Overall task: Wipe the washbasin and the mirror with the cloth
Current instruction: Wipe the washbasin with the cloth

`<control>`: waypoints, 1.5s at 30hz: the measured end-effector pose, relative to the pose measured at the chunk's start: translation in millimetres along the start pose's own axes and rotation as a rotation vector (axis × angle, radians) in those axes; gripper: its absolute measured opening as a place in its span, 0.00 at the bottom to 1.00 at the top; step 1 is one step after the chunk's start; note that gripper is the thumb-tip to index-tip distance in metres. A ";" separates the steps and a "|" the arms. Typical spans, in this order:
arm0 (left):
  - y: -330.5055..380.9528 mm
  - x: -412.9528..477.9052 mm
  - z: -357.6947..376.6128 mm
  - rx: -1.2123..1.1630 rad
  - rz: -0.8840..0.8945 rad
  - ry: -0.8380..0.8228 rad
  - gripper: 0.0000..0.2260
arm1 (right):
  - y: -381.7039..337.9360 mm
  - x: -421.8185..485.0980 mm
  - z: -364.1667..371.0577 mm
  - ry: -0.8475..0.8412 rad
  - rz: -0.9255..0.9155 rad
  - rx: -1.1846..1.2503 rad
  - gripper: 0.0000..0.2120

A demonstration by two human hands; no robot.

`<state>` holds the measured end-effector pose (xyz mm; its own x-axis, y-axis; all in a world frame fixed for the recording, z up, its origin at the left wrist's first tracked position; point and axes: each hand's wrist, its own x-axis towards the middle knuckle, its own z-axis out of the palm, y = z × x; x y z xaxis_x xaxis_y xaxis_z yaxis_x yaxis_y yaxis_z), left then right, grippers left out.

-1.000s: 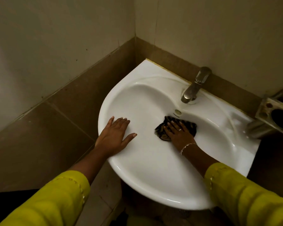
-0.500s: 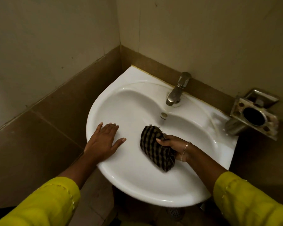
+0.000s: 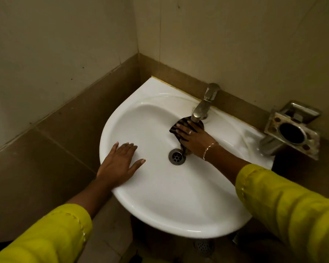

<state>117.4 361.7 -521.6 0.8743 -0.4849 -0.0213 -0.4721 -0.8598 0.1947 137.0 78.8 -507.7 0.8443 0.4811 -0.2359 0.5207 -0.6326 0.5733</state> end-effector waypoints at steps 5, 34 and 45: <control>-0.5 1.1 -0.3 0.011 -0.006 -0.006 0.48 | -2.3 -27.8 14.4 0.014 0.043 0.063 0.19; 0.0 1.3 -2.2 -0.039 0.042 0.067 0.41 | -93.2 -38.2 -17.5 0.071 0.585 3.184 0.37; 0.6 -1.0 -3.7 -0.049 0.049 0.093 0.35 | -91.7 -30.5 -46.6 0.324 0.867 3.191 0.15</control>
<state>116.6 362.3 -517.9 0.8583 -0.5068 0.0802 -0.5101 -0.8256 0.2411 57.6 150.5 -516.5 0.8518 0.0069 -0.5237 -0.3215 0.7963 -0.5124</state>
